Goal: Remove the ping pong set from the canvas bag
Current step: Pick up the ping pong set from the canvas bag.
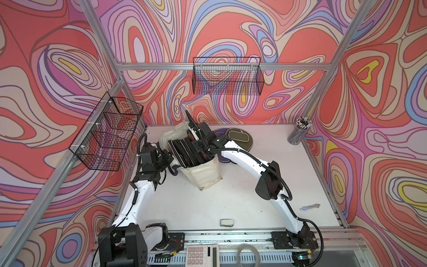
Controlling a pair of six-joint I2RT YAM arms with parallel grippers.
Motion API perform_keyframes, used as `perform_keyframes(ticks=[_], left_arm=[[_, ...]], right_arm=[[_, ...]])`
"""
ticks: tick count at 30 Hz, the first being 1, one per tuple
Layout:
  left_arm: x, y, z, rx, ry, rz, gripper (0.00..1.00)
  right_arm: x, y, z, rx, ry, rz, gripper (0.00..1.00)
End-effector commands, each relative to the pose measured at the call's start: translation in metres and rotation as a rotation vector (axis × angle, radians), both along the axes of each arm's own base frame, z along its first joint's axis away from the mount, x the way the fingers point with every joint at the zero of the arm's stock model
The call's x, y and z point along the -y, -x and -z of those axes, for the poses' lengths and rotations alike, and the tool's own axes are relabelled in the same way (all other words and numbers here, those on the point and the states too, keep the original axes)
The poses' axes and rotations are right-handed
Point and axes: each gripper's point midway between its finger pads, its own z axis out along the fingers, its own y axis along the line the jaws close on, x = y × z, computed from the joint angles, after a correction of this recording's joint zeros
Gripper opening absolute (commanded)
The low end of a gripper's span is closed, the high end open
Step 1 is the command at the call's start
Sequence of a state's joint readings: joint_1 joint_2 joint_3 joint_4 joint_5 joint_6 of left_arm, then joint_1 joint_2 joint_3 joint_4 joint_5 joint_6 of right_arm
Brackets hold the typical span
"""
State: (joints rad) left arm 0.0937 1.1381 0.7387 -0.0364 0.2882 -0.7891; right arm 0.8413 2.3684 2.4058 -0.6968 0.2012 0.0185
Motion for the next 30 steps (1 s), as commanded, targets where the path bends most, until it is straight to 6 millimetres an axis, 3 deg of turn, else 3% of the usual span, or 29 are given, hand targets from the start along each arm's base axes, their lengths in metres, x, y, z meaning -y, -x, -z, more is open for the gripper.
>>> perform_keyframes(ticks=[1,30], left_arm=[[-0.003,-0.005,-0.005,0.036,0.003,-0.007,0.00],[-0.003,-0.006,-0.002,0.031,0.007,-0.009,0.00]], right_arm=[[0.000,0.012,-0.093,0.129,-0.135,-0.012,0.00],[0.021,0.048,-0.218,0.318,-0.323,-0.006,0.00]])
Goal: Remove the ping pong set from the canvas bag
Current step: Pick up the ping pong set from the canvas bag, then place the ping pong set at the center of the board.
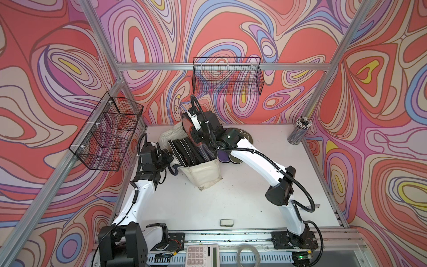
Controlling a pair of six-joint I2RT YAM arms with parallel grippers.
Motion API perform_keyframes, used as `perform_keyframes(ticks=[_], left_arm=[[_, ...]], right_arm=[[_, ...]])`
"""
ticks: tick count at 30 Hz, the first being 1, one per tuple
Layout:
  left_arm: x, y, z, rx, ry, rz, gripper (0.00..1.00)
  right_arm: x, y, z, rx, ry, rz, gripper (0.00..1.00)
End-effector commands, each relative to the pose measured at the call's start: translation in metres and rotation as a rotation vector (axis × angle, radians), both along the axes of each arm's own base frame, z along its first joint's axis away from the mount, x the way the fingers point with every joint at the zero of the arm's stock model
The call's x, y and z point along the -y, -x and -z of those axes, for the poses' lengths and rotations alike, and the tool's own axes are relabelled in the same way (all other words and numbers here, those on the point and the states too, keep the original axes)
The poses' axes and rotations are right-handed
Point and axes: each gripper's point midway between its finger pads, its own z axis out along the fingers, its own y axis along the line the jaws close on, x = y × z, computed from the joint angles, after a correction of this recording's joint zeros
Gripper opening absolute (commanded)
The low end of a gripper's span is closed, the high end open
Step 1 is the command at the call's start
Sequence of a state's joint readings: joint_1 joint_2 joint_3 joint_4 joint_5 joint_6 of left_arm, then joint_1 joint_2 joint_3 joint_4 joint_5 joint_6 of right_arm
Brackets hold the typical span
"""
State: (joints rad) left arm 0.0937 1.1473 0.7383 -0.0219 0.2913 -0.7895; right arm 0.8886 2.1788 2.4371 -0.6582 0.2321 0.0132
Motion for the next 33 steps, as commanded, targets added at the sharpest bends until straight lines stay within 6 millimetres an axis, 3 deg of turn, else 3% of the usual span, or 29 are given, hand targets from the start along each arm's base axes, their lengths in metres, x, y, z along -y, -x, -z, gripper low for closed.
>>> perform_keyframes(ticks=[1,14,23,28,33], left_arm=[[-0.003,-0.004,-0.003,0.031,0.004,-0.011,0.00],[-0.004,-0.003,-0.002,0.028,0.001,-0.014,0.00],[-0.004,-0.004,-0.002,0.025,0.001,-0.013,0.00],[-0.004,-0.003,-0.005,0.028,-0.007,-0.015,0.00],[-0.005,-0.003,-0.005,0.025,-0.008,-0.016,0.00]], right_arm=[[0.020,0.014,-0.088,0.144,-0.158,0.019,0.00],[0.060,0.037,-0.160,0.243,-0.321,0.067,0.00],[0.101,0.044,-0.179,0.241,-0.419,0.137,0.00],[0.143,0.041,-0.190,0.223,-0.516,0.177,0.00],[0.197,0.026,-0.186,0.190,-0.609,0.251,0.00]])
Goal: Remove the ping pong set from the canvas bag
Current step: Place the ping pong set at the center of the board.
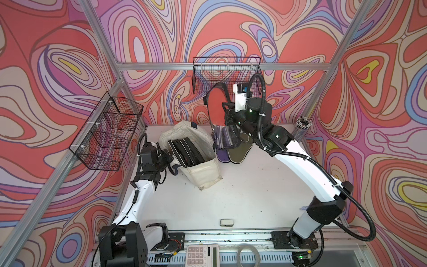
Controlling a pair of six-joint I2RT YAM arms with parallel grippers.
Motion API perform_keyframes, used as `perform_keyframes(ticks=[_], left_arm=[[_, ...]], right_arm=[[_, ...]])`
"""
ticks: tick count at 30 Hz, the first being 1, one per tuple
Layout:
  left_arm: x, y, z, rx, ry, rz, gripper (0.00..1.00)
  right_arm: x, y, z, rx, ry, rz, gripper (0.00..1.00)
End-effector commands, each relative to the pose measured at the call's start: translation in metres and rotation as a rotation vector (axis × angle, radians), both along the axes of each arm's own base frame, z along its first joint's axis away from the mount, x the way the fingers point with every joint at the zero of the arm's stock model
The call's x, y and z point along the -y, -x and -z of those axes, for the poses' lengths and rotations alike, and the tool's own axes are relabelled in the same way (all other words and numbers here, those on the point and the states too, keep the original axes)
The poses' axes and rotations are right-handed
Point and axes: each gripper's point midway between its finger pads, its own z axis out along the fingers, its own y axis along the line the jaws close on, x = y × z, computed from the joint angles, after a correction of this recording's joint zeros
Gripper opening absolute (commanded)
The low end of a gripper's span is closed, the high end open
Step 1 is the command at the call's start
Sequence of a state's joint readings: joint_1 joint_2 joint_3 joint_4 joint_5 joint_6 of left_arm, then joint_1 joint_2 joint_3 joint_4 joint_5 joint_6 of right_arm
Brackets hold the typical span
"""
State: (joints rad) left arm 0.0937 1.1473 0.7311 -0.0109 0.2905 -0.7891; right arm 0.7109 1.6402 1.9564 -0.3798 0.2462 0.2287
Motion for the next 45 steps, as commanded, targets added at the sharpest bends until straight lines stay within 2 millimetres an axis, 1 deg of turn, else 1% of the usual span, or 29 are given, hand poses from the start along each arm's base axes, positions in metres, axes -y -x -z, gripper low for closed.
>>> perform_keyframes(ticks=[1,6,10,13,18,21,25,28,34,37,42,43,44,45], left_arm=[[-0.005,-0.002,-0.005,0.020,-0.008,-0.017,0.00],[-0.005,-0.002,-0.003,0.015,-0.005,-0.017,0.00],[-0.005,-0.001,-0.004,0.016,-0.007,-0.016,0.00],[-0.005,-0.001,-0.003,0.011,-0.011,-0.014,0.00],[-0.005,0.000,-0.005,0.016,-0.014,-0.017,0.00],[-0.005,0.000,-0.005,0.015,-0.012,-0.015,0.00],[-0.005,0.001,-0.005,0.014,-0.014,-0.014,0.00],[-0.005,0.002,-0.005,0.011,-0.021,-0.016,0.00],[-0.006,0.002,-0.004,0.009,-0.021,-0.017,0.00],[-0.006,0.001,-0.004,0.009,-0.021,-0.017,0.00],[-0.005,0.000,-0.002,0.006,-0.018,-0.016,0.00],[-0.005,0.000,-0.002,0.005,-0.017,-0.014,0.00],[-0.005,0.000,-0.003,0.008,-0.018,-0.014,0.00],[-0.005,0.000,-0.003,0.005,-0.019,-0.015,0.00]], right_arm=[[0.048,0.004,-0.043,0.070,-0.203,0.042,0.00],[0.106,-0.019,-0.017,0.013,-0.317,0.106,0.00],[0.146,-0.037,0.012,-0.037,-0.417,0.132,0.00],[0.167,-0.049,0.033,-0.066,-0.450,0.156,0.00],[0.193,-0.065,0.065,-0.103,-0.494,0.181,0.00],[0.208,-0.079,0.092,-0.148,-0.537,0.178,0.00],[0.218,-0.092,0.126,-0.193,-0.572,0.174,0.00],[0.218,-0.098,0.141,-0.210,-0.577,0.171,0.00],[0.219,-0.111,0.163,-0.233,-0.588,0.165,0.00],[0.221,-0.120,0.181,-0.257,-0.608,0.157,0.00],[0.224,-0.134,0.216,-0.297,-0.684,0.118,0.00],[0.224,-0.136,0.220,-0.299,-0.700,0.105,0.00],[0.224,-0.141,0.233,-0.315,-0.715,0.098,0.00],[0.224,-0.144,0.241,-0.325,-0.721,0.095,0.00]])
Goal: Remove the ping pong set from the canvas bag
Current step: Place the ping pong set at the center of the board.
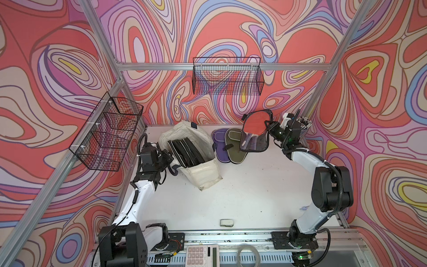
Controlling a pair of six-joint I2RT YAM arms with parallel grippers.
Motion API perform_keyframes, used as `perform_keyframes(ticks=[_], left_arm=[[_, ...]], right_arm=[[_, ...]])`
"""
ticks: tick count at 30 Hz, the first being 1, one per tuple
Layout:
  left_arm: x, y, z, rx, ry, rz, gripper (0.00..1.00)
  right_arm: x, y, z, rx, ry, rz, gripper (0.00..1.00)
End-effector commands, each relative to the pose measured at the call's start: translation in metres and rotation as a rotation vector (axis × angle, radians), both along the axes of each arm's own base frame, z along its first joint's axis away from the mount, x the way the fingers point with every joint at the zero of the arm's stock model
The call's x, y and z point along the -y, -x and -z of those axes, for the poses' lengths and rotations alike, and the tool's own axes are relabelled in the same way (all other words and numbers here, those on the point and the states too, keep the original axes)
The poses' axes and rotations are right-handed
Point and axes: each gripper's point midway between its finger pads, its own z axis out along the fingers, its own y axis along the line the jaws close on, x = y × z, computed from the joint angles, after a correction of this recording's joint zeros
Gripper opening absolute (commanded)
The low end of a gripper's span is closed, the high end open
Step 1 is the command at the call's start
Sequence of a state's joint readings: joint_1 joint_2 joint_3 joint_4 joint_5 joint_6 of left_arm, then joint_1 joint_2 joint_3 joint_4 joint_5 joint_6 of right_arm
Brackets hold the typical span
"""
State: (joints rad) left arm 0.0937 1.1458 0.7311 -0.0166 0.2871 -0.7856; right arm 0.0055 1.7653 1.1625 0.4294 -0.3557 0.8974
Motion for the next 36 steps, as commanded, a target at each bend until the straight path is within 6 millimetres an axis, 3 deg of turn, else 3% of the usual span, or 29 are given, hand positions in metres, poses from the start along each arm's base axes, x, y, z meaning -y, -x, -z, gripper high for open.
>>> perform_keyframes(ticks=[1,20,36], left_arm=[[-0.005,-0.001,-0.005,0.011,-0.015,-0.014,0.00],[-0.006,0.000,-0.008,0.010,-0.023,-0.015,0.00],[-0.006,-0.001,-0.010,0.010,-0.030,-0.012,0.00]], right_arm=[[-0.002,-0.009,-0.007,0.088,-0.092,-0.041,0.00],[0.000,-0.035,0.069,0.052,-0.228,-0.097,0.00],[0.009,-0.038,0.119,-0.056,-0.144,-0.062,0.00]])
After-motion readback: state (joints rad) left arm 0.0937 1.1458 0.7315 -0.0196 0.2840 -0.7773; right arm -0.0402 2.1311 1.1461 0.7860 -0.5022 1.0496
